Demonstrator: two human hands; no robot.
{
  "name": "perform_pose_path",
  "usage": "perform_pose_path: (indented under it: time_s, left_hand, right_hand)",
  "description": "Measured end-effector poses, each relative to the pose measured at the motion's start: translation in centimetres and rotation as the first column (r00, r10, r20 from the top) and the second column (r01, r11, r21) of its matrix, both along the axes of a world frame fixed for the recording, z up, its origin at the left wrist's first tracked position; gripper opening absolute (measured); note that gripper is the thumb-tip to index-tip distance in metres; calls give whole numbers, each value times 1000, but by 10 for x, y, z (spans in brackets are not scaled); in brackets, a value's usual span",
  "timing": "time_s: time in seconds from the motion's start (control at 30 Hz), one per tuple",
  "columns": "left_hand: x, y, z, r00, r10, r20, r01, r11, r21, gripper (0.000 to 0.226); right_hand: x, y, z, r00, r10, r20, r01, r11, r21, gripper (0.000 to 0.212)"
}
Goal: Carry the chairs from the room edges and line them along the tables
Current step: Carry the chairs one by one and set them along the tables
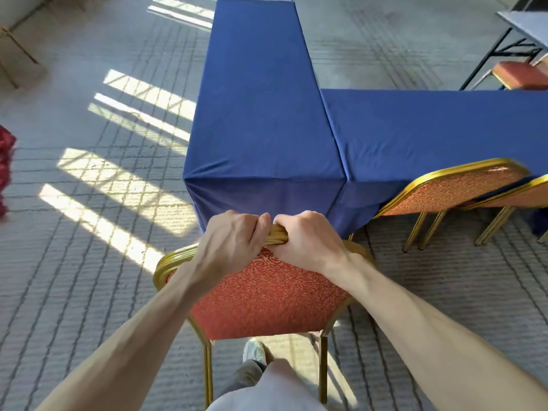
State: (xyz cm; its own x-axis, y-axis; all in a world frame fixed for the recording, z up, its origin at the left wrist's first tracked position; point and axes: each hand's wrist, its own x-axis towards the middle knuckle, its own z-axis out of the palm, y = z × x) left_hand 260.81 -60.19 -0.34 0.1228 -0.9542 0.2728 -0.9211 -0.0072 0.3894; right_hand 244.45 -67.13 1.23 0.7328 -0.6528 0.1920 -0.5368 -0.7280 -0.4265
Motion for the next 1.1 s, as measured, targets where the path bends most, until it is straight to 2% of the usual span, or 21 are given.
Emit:
perform_pose_path:
  time_s: [0.13, 0.2, 0.3, 0.37, 0.5, 0.7, 0.87, 1.1]
  left_hand:
    - [0, 1, -1, 999, 13, -37, -13, 1000, 5, 54]
    - [-8, 10, -10, 996, 42, -82, -40, 999, 26, 60]
    - [-26, 31, -39, 972, 171, -161, -147, 977, 152, 68]
    - [-41, 44, -60, 964, 221, -146, -185, 957, 223, 69]
    - [-57, 65, -84, 987, 128, -96, -114, 984, 139, 60]
    - [-75, 101, -104, 993, 107, -48, -99, 983, 157, 57]
    - [-81, 118, -112, 995, 83, -58, -72, 983, 169, 53]
    - [-90, 151, -137, 997, 34, -74, -19, 981, 193, 50]
  right_hand:
    - [4, -3, -13, 999, 18, 40, -13, 993, -117, 26]
    - [0, 1, -27, 999, 42, -8, -43, 991, -124, 16]
    - [-11, 16, -53, 977, 153, -152, -161, 986, -42, 25]
    - [-18, 24, -69, 945, 231, -231, -229, 973, 34, 33]
    - [-32, 38, -86, 919, 324, -224, -284, 939, 194, 28]
    - [-52, 69, -103, 884, 414, -217, -352, 895, 275, 18]
    - [-60, 87, -111, 893, 412, -181, -360, 896, 261, 21]
    - [-71, 124, -125, 887, 353, -297, -302, 931, 207, 19]
